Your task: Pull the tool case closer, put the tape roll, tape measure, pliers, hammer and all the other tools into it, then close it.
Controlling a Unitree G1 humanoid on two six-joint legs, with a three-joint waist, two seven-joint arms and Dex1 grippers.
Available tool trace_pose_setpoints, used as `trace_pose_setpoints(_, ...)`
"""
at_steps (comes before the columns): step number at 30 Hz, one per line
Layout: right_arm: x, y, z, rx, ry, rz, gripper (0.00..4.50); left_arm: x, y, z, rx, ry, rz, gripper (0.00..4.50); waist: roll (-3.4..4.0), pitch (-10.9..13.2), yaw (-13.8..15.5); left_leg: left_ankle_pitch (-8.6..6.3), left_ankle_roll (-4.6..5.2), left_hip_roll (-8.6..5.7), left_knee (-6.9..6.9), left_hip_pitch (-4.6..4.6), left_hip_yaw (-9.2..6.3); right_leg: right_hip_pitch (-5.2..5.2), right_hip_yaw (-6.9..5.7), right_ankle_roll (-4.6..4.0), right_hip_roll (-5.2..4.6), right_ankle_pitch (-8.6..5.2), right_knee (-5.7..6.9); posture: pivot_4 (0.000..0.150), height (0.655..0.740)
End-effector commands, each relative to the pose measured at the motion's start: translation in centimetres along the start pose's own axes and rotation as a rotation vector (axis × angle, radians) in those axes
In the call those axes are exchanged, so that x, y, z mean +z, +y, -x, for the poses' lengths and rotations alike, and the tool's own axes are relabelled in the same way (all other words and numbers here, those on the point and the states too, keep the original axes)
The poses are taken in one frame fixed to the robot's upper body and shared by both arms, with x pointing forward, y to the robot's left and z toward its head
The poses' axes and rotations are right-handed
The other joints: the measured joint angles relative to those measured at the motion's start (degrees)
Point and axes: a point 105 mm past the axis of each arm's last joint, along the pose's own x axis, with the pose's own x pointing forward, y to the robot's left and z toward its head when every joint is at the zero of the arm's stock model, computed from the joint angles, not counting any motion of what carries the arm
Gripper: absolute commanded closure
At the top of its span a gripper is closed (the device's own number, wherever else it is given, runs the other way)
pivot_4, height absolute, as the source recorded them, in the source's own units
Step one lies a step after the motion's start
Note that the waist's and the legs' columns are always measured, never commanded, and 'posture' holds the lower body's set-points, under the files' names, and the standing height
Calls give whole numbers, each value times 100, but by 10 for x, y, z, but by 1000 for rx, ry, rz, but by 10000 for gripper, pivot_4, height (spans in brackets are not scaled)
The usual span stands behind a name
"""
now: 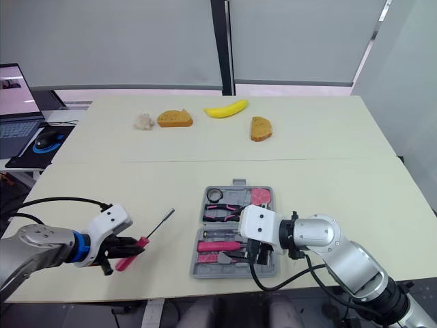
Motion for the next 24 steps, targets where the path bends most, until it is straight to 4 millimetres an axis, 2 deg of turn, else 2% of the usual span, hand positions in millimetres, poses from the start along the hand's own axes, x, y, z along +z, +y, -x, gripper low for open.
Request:
trace_pose_setpoints(1,9,-1,1,-3,-28,49,0,13,5,-1,126,-39,100,38477,1,0,-1,0,0,0,0,0,0,-1,2,0,-1,0,0,1500,7361)
trace_pose_setpoints(5,9,-2,-1,-4,-26,59,0,14,2,-12,199,-48,193,38477,0,-2,3,0,-1,-1,-1,1,0,-1,5,-1,-3,1,-1,1500,7361)
trace_pose_setpoints(8,9,-1,-1,1,-22,63,0,16,7,-22,269,-62,251,38477,1,-3,13,1,-2,-2,-1,2,-2,-1,4,-1,-4,1,-1,1500,7361)
trace_pose_setpoints(13,10,0,-2,17,-21,66,0,24,12,-39,332,-101,273,38494,0,-4,29,1,-4,-5,0,0,-2,0,4,-2,-8,1,-3,1500,7361)
trace_pose_setpoints(21,11,-1,-2,15,-22,69,0,17,12,-50,371,-99,311,38494,41,-28,72,3,-6,-8,-1,13,-3,14,5,-2,-11,1,-4,1500,7361)
trace_pose_setpoints(24,11,-2,-1,13,-22,69,0,19,9,-49,363,-120,314,30741,47,-31,94,2,-7,-9,-1,15,-3,15,5,-2,-11,1,-5,1500,7361)
